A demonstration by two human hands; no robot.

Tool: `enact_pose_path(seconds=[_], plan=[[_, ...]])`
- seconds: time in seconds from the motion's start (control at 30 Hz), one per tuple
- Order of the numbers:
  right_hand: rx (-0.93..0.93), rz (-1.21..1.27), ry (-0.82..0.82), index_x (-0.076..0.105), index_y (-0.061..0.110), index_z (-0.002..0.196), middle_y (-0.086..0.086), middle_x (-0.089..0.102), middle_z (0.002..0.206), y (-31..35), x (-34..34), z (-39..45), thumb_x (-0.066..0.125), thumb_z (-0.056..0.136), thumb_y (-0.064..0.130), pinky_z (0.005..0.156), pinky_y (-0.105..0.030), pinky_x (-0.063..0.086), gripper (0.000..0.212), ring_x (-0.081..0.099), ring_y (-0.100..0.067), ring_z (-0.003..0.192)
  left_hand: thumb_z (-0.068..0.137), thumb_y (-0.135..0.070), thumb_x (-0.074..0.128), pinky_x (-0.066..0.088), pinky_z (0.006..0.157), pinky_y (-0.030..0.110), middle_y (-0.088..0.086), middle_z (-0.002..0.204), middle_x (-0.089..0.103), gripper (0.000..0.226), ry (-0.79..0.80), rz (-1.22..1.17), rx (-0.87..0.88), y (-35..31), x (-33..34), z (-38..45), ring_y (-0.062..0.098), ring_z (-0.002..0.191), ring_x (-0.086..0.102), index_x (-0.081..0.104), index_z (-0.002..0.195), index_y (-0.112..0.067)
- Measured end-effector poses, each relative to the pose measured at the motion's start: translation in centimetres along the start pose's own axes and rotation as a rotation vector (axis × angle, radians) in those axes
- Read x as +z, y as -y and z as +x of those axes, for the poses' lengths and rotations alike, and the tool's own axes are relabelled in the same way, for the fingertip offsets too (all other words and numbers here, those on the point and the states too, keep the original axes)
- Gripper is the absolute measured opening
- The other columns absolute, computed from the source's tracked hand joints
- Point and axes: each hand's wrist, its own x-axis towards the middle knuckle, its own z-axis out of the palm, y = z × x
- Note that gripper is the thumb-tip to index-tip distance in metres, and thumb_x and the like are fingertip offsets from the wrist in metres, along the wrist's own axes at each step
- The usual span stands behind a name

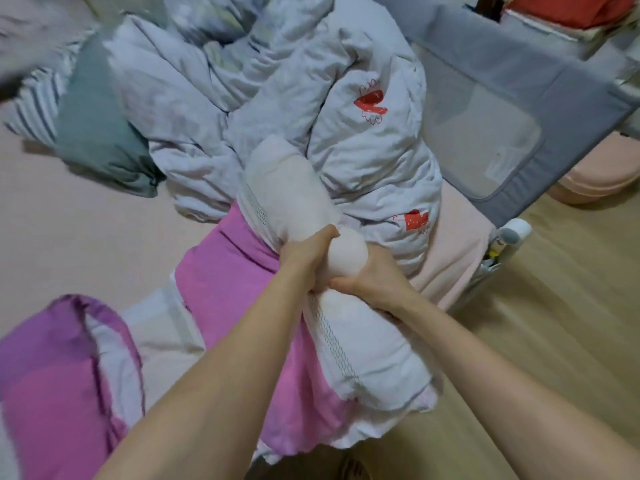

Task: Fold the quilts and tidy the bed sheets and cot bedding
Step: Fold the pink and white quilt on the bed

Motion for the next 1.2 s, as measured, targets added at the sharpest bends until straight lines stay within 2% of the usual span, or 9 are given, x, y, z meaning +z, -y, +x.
enact_pose_path(seconds=[0.27,0.37,0.47,0.63,0.73,0.8,0.97,1.1,1.2], plan=[[-0.091,-0.125,-0.126,0.069,0.016,0.104,-0.007,0.072,0.092,12.2,6.3,-5.8,0.074,0.061,0.023,0.074,-0.04,0.055,0.043,0.067,-0.025,0.087,0.046,-0.037,0.061,0.057,0.08,0.042,0.013,0.103,0.067,0.077,-0.011,-0.207,0.101,-1.9,-12.5,-6.3,0.033,0.088,0.066,0.056,0.116,-0.004],[-0.197,-0.164,-0.161,0.069,0.016,0.099,-0.007,0.071,0.087,17.9,10.9,-10.2,0.072,0.062,0.024,0.066,-0.032,0.049,0.037,0.065,-0.026,0.084,0.047,-0.033,0.059,0.058,0.066,0.037,0.016,0.096,0.068,0.07,-0.02,-0.308,0.177,-1.3,-19.9,-9.3,0.032,0.081,0.068,0.058,0.11,-0.002],[-0.32,-0.208,-0.196,0.067,0.015,0.092,-0.008,0.07,0.085,22.8,15.5,-14.9,0.071,0.063,0.024,0.061,-0.028,0.035,0.03,0.063,-0.028,0.082,0.045,-0.035,0.058,0.057,0.067,0.038,0.016,0.091,0.067,0.067,-0.002,-0.364,0.202,0.1,-27.3,-11.8,0.031,0.076,0.067,0.06,0.104,-0.002],[-0.499,-0.296,-0.226,0.052,0.021,0.072,-0.002,0.061,0.068,30.7,24.4,-23.4,0.072,0.063,0.028,0.058,-0.029,0.03,0.022,0.061,-0.028,0.073,0.061,-0.04,0.057,0.039,0.047,0.02,0.006,0.054,0.056,0.042,0.032,-0.405,0.316,4.1,-41.1,-16.7,0.02,0.046,0.053,0.06,0.087,-0.008],[-0.575,-0.304,-0.222,0.052,0.02,0.073,0.0,0.058,0.066,34.4,30.5,-28.0,0.074,0.064,0.029,0.056,-0.029,0.028,0.025,0.061,-0.026,0.072,0.074,-0.032,0.054,0.039,0.039,0.014,0.004,0.045,0.056,0.024,0.054,-0.479,0.335,6.6,-48.8,-19.4,0.015,0.032,0.052,0.058,0.079,-0.009],[-0.625,-0.317,-0.199,0.056,0.017,0.084,-0.005,0.064,0.074,35.5,35.6,-30.7,0.072,0.066,0.028,0.057,-0.031,0.03,0.027,0.062,-0.029,0.075,0.067,-0.034,0.052,0.037,0.044,0.016,0.004,0.05,0.054,0.023,0.058,-0.457,0.339,9.6,-54.4,-20.4,0.018,0.041,0.051,0.056,0.075,-0.012],[-0.65,-0.59,0.086,0.045,0.012,0.127,-0.01,0.064,0.101,31.8,52.4,-37.3,0.062,0.083,0.021,0.063,-0.034,0.035,0.048,0.061,-0.033,0.09,0.072,-0.026,0.046,0.036,0.051,0.022,0.005,0.053,0.05,0.015,-0.022,-0.416,0.121,22.0,-66.5,-16.6,0.021,0.046,0.048,0.052,0.064,-0.015],[-0.618,-0.877,0.508,0.052,0.008,0.118,-0.013,0.062,0.108,27.1,62.6,-41.0,0.047,0.091,0.005,0.07,-0.038,0.042,0.028,0.06,-0.034,0.099,0.091,-0.035,0.047,0.034,0.035,0.016,0.006,0.065,0.049,0.024,-0.131,-0.417,0.06,31.8,-70.9,-13.7,0.017,0.04,0.046,0.057,0.095,-0.014],[-0.661,-1.03,0.568,0.054,0.009,0.121,-0.012,0.059,0.113,26.6,64.4,-42.0,0.047,0.091,0.009,0.084,-0.039,0.041,0.031,0.056,-0.032,0.105,0.09,-0.043,0.046,0.04,0.049,0.022,0.005,0.079,0.062,0.035,-0.119,-0.318,-0.037,36.0,-72.7,-15.0,0.021,0.061,0.057,0.062,0.099,-0.013]])
